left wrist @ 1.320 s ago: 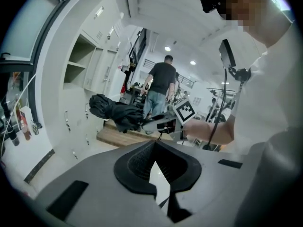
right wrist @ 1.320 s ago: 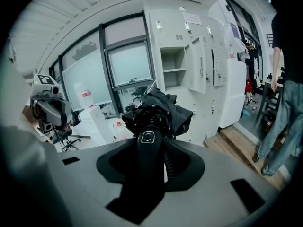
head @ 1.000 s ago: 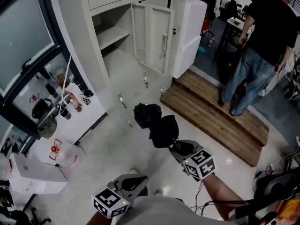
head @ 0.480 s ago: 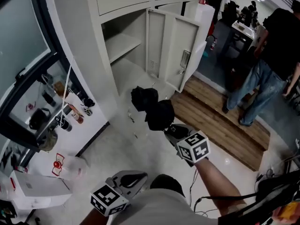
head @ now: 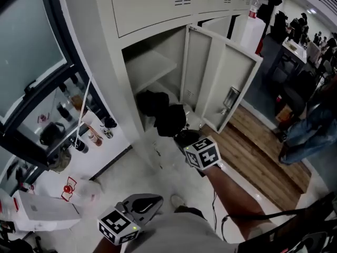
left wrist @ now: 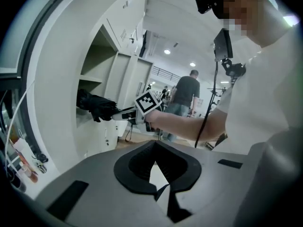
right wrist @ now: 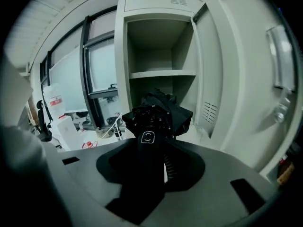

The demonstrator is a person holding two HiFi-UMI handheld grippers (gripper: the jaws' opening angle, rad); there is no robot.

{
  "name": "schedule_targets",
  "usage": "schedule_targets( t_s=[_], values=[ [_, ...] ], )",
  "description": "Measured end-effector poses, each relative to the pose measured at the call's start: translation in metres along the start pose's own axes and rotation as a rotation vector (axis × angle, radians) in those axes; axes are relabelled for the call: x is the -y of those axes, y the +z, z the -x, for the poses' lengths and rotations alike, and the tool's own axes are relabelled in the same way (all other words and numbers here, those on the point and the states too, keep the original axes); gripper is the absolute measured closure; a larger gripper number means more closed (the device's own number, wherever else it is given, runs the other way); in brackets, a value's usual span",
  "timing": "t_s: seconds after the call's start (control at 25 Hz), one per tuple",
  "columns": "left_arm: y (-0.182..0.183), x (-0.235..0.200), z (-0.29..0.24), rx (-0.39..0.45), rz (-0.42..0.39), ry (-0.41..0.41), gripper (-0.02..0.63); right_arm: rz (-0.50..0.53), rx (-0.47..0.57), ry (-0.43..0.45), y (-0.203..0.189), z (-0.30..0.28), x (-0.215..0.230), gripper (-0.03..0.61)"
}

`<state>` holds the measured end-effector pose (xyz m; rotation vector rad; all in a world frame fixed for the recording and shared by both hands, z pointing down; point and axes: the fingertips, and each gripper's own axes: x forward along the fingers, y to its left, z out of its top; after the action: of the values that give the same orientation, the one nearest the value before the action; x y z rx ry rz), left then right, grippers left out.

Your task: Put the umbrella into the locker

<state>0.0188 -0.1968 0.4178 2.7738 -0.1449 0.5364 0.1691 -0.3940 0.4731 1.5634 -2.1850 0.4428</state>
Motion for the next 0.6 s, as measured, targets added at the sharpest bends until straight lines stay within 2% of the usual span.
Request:
schedule_targets(
  t_s=[0.24, 0.6],
  values=[
    [0.035, -0.037, -0.027, 0.033, 0.021, 0.082, 0.603, 0.040, 0.005, 0.067, 0.043, -0.069, 0.028, 0.425],
    [0.049, -0.072, -0.046, 0.047, 0.071, 0.208, 0.604, 0.073, 0.009, 0.095, 0.078, -0.166, 0.052, 0.425]
  ],
)
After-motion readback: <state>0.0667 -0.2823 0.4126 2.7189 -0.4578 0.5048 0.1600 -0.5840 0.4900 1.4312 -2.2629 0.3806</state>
